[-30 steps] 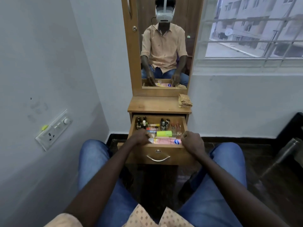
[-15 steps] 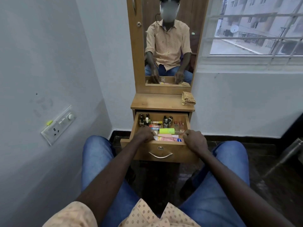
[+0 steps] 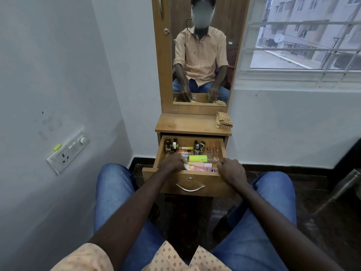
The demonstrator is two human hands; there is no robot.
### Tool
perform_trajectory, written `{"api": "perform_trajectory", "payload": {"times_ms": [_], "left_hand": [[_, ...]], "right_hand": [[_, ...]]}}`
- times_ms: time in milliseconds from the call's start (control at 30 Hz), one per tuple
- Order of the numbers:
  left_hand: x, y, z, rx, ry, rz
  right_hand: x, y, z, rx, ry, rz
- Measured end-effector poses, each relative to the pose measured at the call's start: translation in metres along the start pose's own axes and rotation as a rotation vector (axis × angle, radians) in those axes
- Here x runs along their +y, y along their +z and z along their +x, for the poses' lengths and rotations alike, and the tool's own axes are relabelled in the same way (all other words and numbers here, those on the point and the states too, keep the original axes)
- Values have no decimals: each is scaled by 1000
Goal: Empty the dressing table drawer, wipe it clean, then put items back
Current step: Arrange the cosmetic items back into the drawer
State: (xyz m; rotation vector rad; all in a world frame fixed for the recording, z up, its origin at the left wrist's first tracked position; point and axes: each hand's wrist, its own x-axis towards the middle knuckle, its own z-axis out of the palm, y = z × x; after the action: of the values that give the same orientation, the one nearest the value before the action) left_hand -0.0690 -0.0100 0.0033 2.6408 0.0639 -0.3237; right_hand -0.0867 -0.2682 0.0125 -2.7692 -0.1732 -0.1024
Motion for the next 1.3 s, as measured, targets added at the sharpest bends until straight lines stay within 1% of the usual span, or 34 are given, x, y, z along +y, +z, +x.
{"api": "perform_trajectory", "payload": {"times_ms": [167,233,333,433,500,567,633,700,767,900,1033,1100,1233,1300], "left_hand": [[6,-7,-10,55,33,3],[3,-9,-18,121,20,-52],[-7,-5,-39,333,19,-123],[-17,7,-61,573,85,-128],[-20,14,-71,625,161,-71],[-21,16,-76,614,250,-10],[-20,14,-79,556,356,43],[-24,10,-82,524,485,196],[-32,6,-86,517,577,336],[-46,2,-93,547,693,470],[-40,3,-104,568,703,515],[-35,5,-110,558,651,541],[-31,9,-112,550,518,531],[-27,14,-111,519,461,519]], "right_hand": [[3,2,2,16,-3,12],[3,2,1,45,-16,23],[0,0,-6,116,-86,78],[4,4,-13,195,-227,84],[13,6,-18,219,-383,78],[22,6,-23,200,-577,34],[26,4,-24,153,-692,-11],[26,2,-23,151,-729,0],[24,2,-23,165,-750,15],[22,2,-25,205,-803,-31],[15,4,-28,322,-789,-198],[9,8,-30,344,-732,-220],[1,14,-34,303,-624,-226],[1,16,-36,268,-579,-249]]}}
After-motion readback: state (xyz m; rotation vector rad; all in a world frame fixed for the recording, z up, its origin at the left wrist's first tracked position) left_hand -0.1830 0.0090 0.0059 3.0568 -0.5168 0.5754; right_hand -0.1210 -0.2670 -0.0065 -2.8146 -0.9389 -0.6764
